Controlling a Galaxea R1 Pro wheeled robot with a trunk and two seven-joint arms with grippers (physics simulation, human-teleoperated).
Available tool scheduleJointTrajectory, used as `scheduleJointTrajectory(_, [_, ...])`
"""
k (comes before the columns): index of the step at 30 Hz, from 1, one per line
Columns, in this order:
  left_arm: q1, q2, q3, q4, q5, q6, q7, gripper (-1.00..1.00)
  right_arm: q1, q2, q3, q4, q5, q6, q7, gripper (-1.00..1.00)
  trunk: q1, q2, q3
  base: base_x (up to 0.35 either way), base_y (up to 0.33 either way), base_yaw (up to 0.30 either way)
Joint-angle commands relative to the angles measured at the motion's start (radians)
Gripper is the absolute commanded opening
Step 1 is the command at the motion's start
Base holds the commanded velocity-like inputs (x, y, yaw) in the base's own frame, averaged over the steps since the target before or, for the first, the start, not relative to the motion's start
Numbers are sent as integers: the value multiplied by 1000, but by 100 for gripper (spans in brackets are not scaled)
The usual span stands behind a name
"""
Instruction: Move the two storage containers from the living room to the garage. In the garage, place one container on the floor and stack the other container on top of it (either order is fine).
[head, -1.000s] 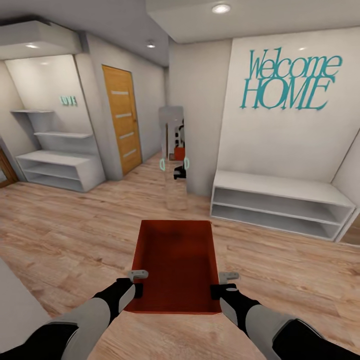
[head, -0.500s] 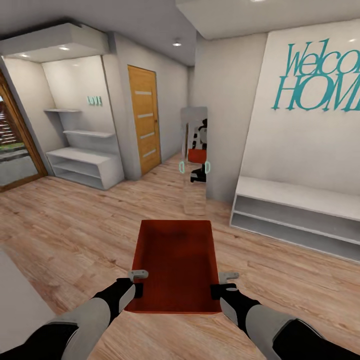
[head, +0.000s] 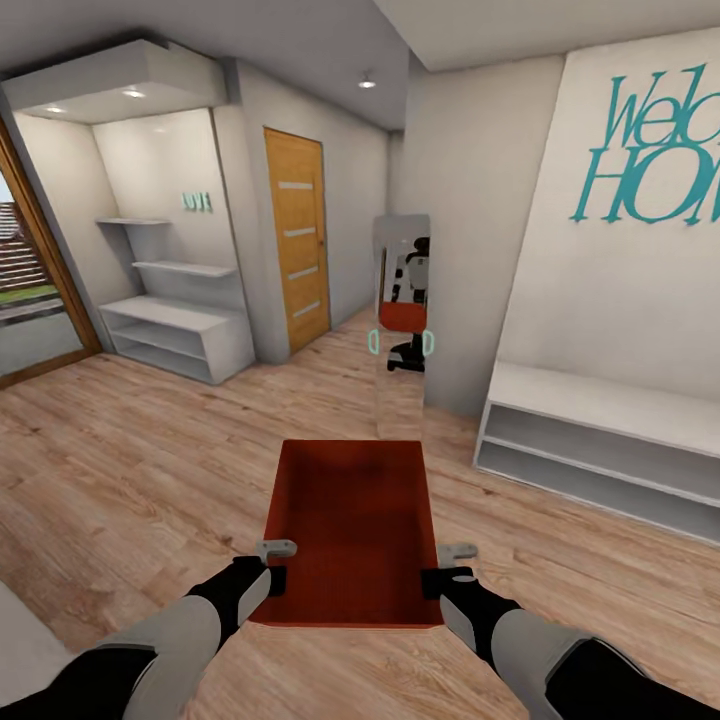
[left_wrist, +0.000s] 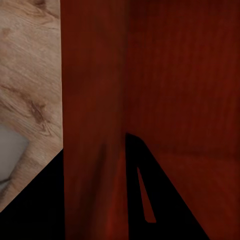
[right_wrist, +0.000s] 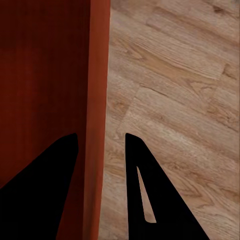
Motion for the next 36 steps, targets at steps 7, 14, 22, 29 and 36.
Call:
scheduleJointTrajectory(7, [-2,12,7,-6,-26,5,9,-100,0,0,12,5,-17,3,-5,-100,1,-2,-2,322,0,0])
scheduleJointTrajectory(14, [-2,11,7,-6,-26,5,9,-100,0,-1,12,5,-17,3,-5,-100,1,-2,-2,322,0,0])
scheduleJointTrajectory(22, [-2,12,7,-6,-26,5,9,-100,0,0,12,5,-17,3,-5,-100,1,-2,-2,322,0,0])
scheduleJointTrajectory(29, [-2,12,7,-6,-26,5,9,-100,0,-1,12,5,-17,2,-5,-100,1,-2,-2,322,0,116])
scheduleJointTrajectory(36, [-2,12,7,-6,-26,5,9,-100,0,-2,12,5,-17,1,-5,-100,1,-2,-2,322,0,262])
